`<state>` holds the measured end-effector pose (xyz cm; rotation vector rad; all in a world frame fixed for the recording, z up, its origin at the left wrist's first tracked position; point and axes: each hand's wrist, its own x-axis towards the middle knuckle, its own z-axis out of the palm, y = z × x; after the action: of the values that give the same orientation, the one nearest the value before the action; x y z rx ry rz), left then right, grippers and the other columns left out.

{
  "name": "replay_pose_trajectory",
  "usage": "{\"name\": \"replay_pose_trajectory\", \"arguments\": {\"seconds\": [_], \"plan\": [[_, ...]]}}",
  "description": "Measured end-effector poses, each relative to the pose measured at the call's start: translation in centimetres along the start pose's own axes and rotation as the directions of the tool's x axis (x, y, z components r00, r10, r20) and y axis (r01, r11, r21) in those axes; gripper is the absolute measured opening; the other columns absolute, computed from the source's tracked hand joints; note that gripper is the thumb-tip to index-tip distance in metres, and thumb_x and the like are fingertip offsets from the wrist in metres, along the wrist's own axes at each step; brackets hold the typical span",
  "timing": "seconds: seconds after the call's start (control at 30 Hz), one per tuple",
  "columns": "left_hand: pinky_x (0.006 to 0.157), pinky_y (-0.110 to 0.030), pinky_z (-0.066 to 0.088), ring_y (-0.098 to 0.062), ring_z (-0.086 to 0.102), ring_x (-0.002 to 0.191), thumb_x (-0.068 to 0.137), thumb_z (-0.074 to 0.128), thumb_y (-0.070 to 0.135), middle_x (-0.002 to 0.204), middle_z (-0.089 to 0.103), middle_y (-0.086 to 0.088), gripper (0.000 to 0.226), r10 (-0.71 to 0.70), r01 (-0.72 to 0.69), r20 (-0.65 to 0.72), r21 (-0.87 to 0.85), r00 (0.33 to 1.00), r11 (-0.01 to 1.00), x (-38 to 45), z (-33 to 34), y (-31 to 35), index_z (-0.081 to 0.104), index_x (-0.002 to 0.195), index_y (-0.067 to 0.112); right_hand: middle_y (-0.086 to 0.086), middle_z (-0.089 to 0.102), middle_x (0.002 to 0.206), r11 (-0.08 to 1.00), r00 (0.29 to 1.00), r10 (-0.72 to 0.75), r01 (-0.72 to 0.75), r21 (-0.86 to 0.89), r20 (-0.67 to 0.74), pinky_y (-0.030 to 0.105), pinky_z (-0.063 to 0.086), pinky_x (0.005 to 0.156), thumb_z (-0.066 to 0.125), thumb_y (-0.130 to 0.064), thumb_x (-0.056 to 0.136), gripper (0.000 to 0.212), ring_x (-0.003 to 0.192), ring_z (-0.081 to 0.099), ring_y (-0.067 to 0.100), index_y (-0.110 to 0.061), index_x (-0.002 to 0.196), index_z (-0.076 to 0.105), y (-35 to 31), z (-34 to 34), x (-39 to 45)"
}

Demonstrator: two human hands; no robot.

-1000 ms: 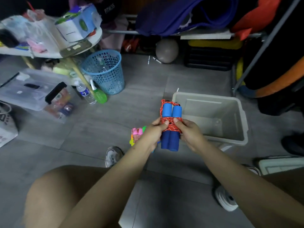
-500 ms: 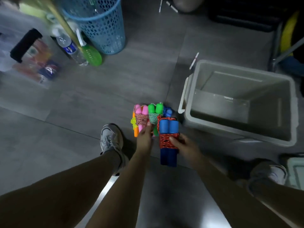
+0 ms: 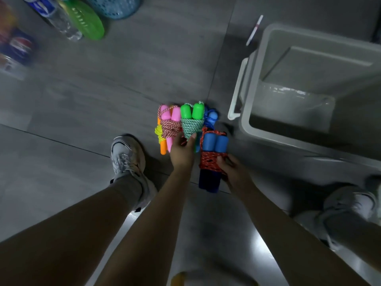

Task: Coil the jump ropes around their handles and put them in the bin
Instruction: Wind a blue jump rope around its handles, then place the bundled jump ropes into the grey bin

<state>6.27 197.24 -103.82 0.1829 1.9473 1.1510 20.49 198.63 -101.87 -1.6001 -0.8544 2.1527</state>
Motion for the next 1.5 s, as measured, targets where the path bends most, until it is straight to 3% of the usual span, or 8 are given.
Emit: {"name": "replay_pose_trajectory", "arguments": {"seconds": [0.13, 0.33, 0.6, 0.67, 0.87, 0.97, 1.17, 1.5], "plan": [[0.086, -0.05, 0.054, -0.034, 0.067, 0.095, 0.077, 0.072, 0.024, 0.1, 0.071, -0.013, 0.028, -0.095, 0.096, 0.006, -0.026, 0.995, 0.995, 2.0, 0.2, -0.3, 0.066, 0.102, 0.014, 0.014, 0.062, 0.119, 1.0, 1.0, -0.002, 0.002, -0.012, -0.003, 0.043, 0.048, 0.093, 0.053, -0.018, 0.094, 0.036, 0.105, 0.06, 0.027, -0.005, 0.128, 0.052, -0.7, 0.4, 0.9], [0.066, -0.024, 0.048, -0.019, 0.059, 0.078, 0.09, 0.061, 0.005, 0.089, 0.064, -0.009, 0.016, -0.104, 0.098, -0.03, -0.148, 0.994, 0.984, -1.7, -1.7, 3.1, 0.062, 0.106, 0.007, -0.001, 0.068, 0.105, 0.987, 0.998, -0.069, 0.067, -0.147, -0.006, 0.041, 0.051, 0.093, 0.06, -0.033, 0.091, 0.029, 0.097, 0.065, 0.017, -0.018, 0.116, 0.058, -2.3, 1.1, -0.6], [0.073, -0.029, 0.048, -0.014, 0.062, 0.075, 0.09, 0.063, 0.012, 0.092, 0.069, -0.003, 0.005, 0.028, -0.03, -0.012, -0.195, 1.0, 0.98, -8.4, -4.2, 10.0, 0.065, 0.095, 0.013, 0.002, 0.066, 0.117, 0.96, 0.96, -0.279, 0.28, -0.021, 0.014, 0.045, 0.047, 0.1, 0.064, -0.038, 0.085, 0.039, 0.109, 0.062, 0.019, -0.024, 0.12, 0.057, -7.1, 3.0, -8.2], [0.076, -0.036, 0.048, -0.025, 0.063, 0.086, 0.088, 0.066, 0.013, 0.109, 0.065, -0.014, 0.017, 0.058, -0.061, -0.024, -0.214, 0.998, 0.975, -9.8, -3.7, 12.0, 0.061, 0.104, 0.007, 0.006, 0.064, 0.12, 0.939, 0.94, -0.342, 0.342, 0.031, 0.001, 0.044, 0.048, 0.098, 0.067, -0.04, 0.076, 0.056, 0.111, 0.061, 0.021, -0.018, 0.126, 0.054, -9.3, 2.3, -10.6], [0.091, -0.054, 0.051, -0.037, 0.064, 0.102, 0.057, 0.079, 0.049, 0.109, 0.067, -0.021, 0.072, 0.128, -0.083, 0.182, -0.232, 0.975, 0.969, -13.2, 1.6, 16.4, 0.059, 0.11, 0.005, 0.005, 0.071, 0.094, 0.877, 0.892, -0.43, 0.449, 0.173, -0.139, 0.038, 0.053, 0.084, 0.069, -0.026, 0.073, 0.04, 0.087, 0.066, 0.018, -0.011, 0.11, 0.063, -15.6, -3.2, -15.2], [0.093, -0.056, 0.05, -0.036, 0.063, 0.105, 0.063, 0.079, 0.046, 0.113, 0.066, -0.017, 0.062, 0.119, -0.085, 0.246, -0.143, 0.962, 0.986, -13.4, 6.4, 17.4, 0.057, 0.108, 0.009, 0.003, 0.07, 0.095, 0.873, 0.876, -0.417, 0.46, 0.16, -0.244, 0.035, 0.054, 0.079, 0.066, -0.022, 0.084, 0.031, 0.084, 0.067, 0.015, -0.012, 0.113, 0.062, -18.2, -7.4, -15.4], [0.082, -0.048, 0.056, -0.029, 0.066, 0.097, 0.087, 0.068, 0.027, 0.109, 0.068, -0.01, 0.018, 0.001, -0.042, 0.329, 0.117, 0.944, 0.992, -10.5, 15.6, 18.1, 0.059, 0.097, 0.015, 0.012, 0.064, 0.108, 0.935, 0.914, -0.296, 0.336, 0.112, -0.276, 0.036, 0.053, 0.08, 0.059, -0.019, 0.091, 0.033, 0.095, 0.062, 0.024, -0.001, 0.119, 0.057, -21.1, -15.0, -9.4], [0.08, -0.03, 0.049, -0.031, 0.061, 0.108, 0.087, 0.069, 0.027, 0.121, 0.063, -0.018, 0.047, -0.164, 0.028, 0.223, 0.51, 0.961, 0.86, 0.0, 21.0, 11.7, 0.059, 0.121, -0.003, 0.011, 0.061, 0.097, 0.994, 0.995, 0.025, -0.036, -0.107, -0.096, 0.027, 0.05, 0.063, 0.054, -0.008, 0.093, 0.031, 0.077, 0.06, 0.017, 0.006, 0.121, 0.053, -18.1, -19.4, 6.4]]}}
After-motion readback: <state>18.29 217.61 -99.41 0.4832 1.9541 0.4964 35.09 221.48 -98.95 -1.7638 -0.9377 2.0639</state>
